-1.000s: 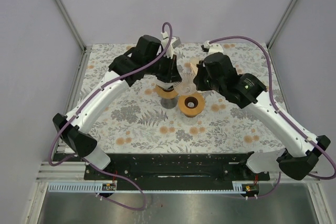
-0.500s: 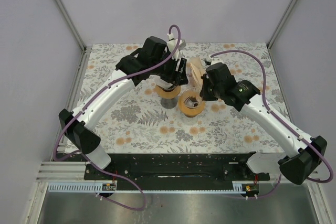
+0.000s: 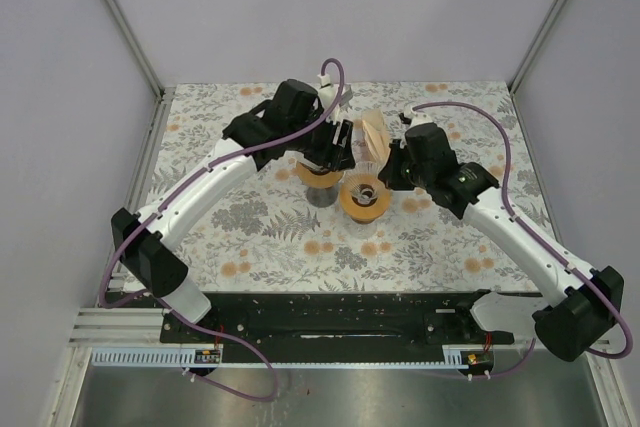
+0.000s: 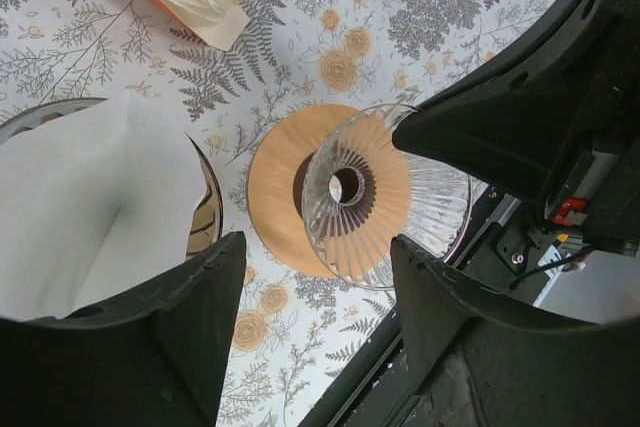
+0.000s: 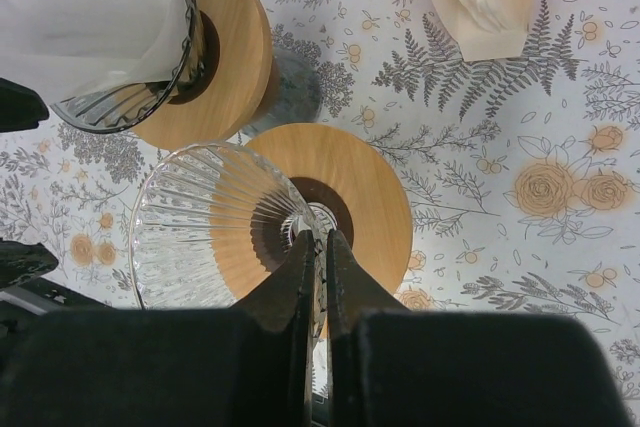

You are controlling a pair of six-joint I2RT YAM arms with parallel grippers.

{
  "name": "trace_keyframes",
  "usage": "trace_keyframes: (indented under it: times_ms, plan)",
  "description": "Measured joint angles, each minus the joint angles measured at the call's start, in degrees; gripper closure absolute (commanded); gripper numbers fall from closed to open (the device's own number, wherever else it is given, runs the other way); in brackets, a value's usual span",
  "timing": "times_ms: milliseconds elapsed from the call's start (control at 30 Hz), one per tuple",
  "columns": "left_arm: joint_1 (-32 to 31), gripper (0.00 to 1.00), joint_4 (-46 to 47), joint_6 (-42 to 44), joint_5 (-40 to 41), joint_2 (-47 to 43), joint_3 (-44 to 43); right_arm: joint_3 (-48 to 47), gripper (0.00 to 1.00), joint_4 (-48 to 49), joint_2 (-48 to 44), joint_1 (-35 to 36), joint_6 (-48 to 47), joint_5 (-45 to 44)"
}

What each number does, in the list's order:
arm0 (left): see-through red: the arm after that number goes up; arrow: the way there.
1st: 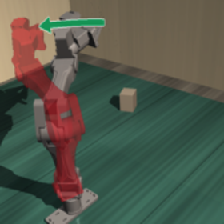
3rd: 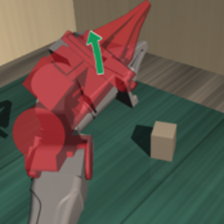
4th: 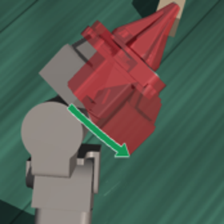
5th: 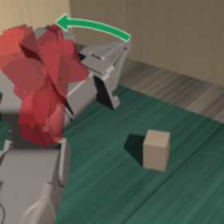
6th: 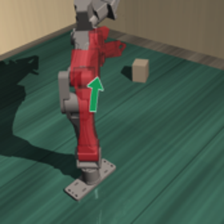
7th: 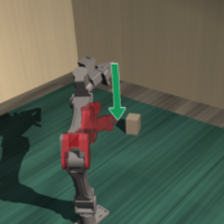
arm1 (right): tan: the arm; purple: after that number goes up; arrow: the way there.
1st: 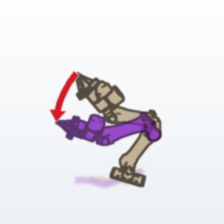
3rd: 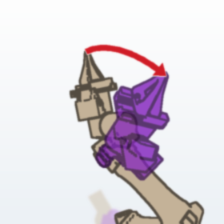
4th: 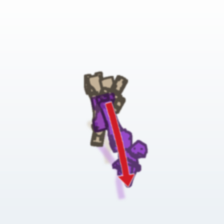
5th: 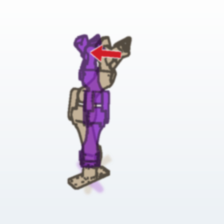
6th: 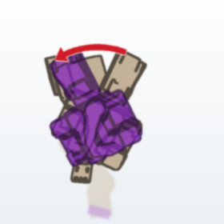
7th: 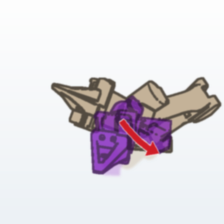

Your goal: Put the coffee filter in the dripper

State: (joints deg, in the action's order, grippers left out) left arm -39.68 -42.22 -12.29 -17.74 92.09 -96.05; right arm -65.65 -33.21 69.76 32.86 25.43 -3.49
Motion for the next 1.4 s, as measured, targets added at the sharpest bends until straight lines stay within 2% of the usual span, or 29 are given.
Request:
trace_keyframes:
  times_ms: [367, 667, 1267, 1400]
  plan:
    - [-0.8, 0.43, 1.3, -0.2, 0.0, 0.0, 3.0, 2.9, 1.0, 4.2, 0.0, -1.9, 0.3, 2.8]
    - [-2.7, 0.6, 1.7, -0.8, -0.3, 0.2, 6.3, 6.3, 1.0, 8.2, 0.1, -2.5, 0.5, 5.7]
    - [-2.6, 0.6, 2.1, 0.5, 3.3, 1.4, 6.1, 6.6, 1.0, 8.4, 0.0, -2.6, -1.0, 6.0]
    - [-2.6, 0.72, 2.1, 0.5, 3.3, 3.2, 6.1, 6.6, 1.0, 8.5, 0.0, -2.6, -1.2, 6.1]
